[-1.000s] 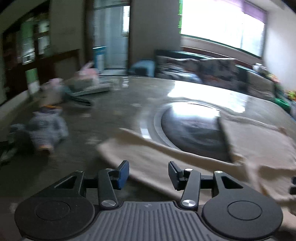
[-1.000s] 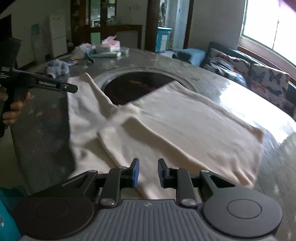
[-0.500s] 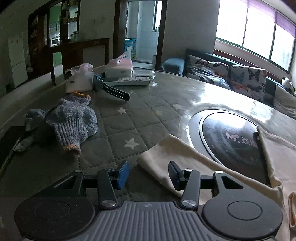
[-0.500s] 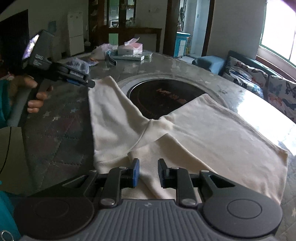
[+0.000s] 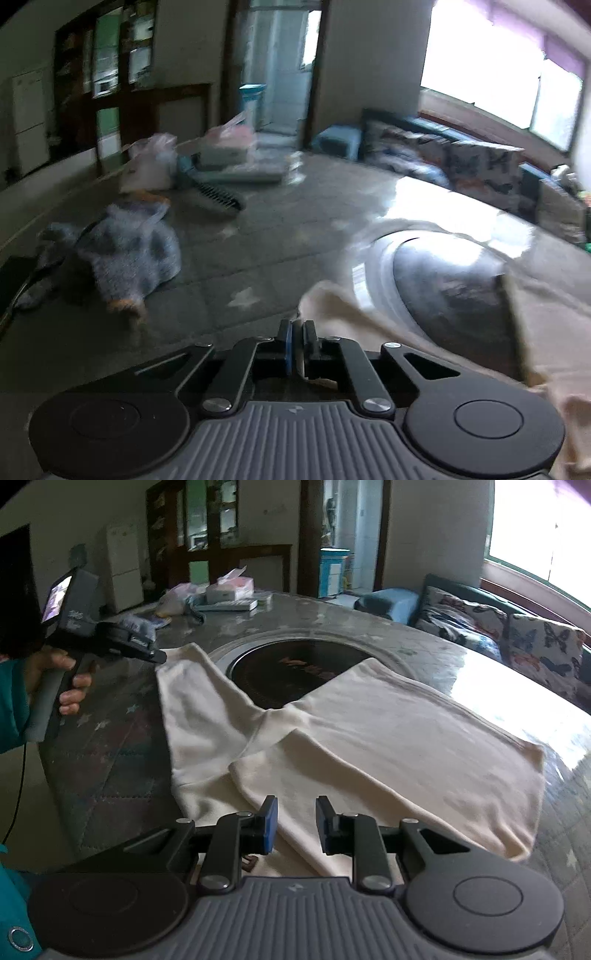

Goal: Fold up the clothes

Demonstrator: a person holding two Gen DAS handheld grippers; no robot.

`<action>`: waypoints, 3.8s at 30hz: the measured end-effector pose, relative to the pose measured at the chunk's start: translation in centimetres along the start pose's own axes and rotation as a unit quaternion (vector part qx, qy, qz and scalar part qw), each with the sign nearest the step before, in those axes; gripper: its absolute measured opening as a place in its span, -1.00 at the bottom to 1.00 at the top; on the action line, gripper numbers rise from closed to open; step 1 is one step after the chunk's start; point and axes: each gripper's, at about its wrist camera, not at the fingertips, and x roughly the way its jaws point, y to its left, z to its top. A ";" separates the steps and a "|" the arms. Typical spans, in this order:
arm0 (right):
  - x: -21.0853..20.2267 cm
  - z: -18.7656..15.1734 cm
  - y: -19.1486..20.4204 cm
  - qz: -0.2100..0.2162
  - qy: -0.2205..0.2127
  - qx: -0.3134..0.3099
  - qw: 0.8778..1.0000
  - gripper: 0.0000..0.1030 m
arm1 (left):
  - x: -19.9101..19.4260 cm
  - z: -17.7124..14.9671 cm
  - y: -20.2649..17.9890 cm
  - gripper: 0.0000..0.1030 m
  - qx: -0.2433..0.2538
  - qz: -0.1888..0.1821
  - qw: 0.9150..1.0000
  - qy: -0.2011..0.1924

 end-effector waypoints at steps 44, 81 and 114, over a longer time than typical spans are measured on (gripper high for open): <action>-3.3 -4.9 -9.0 -0.076 -0.032 0.189 0.978 -0.57 | -3.3 -5.0 -17.0 -0.30 0.234 -0.200 0.951 0.013; -2.9 -2.7 -7.2 -0.088 -0.050 0.116 0.988 -0.86 | -3.2 -5.8 -16.9 -0.77 0.209 -0.201 0.957 0.004; -5.0 -4.7 -4.9 -0.067 0.003 0.056 0.996 -0.60 | -9.4 -9.6 -14.4 -0.07 0.382 -0.302 0.873 0.009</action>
